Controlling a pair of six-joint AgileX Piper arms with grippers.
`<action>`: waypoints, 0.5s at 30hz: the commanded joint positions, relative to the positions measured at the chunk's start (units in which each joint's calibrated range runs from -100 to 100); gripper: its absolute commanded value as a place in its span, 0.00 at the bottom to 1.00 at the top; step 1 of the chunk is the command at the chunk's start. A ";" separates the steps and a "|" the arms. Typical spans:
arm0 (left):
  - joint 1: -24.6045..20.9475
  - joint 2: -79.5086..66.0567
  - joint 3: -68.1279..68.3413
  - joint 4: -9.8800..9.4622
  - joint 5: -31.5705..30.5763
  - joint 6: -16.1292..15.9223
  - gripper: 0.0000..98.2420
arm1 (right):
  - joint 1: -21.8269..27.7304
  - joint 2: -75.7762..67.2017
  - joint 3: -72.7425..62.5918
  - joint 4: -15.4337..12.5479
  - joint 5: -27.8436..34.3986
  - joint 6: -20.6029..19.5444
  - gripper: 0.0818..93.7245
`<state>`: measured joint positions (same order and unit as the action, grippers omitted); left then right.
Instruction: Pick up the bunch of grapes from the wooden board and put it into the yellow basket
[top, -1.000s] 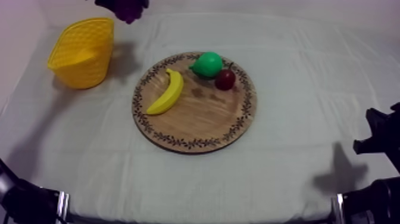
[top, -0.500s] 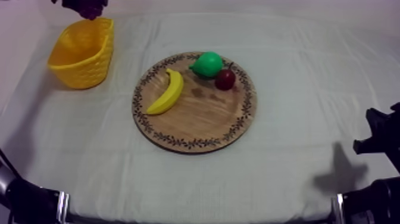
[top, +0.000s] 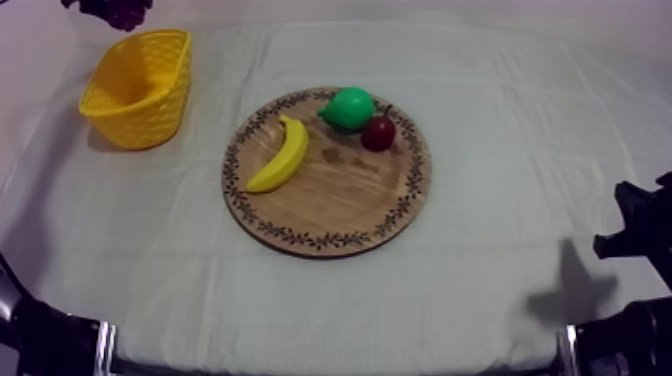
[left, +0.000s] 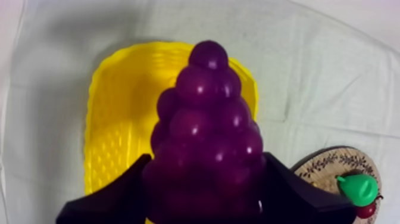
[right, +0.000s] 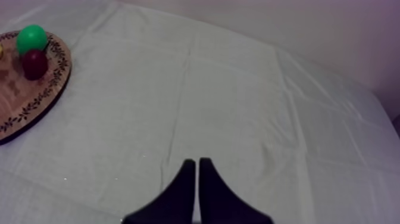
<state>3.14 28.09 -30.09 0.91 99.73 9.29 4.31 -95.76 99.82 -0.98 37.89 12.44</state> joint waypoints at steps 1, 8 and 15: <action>-0.03 0.18 0.22 0.00 0.00 0.02 0.50 | -0.02 0.00 -0.04 0.03 0.02 -0.01 0.00; -0.59 1.41 2.57 -0.03 -0.57 0.34 0.50 | -0.02 0.00 -0.04 0.03 0.02 -0.01 0.00; -1.46 3.29 5.79 0.02 -2.21 0.26 0.51 | -0.02 0.00 -0.04 0.03 0.02 -0.01 0.00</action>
<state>1.70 31.22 -24.54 0.91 97.69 9.58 4.31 -95.76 99.82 -0.98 37.89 12.44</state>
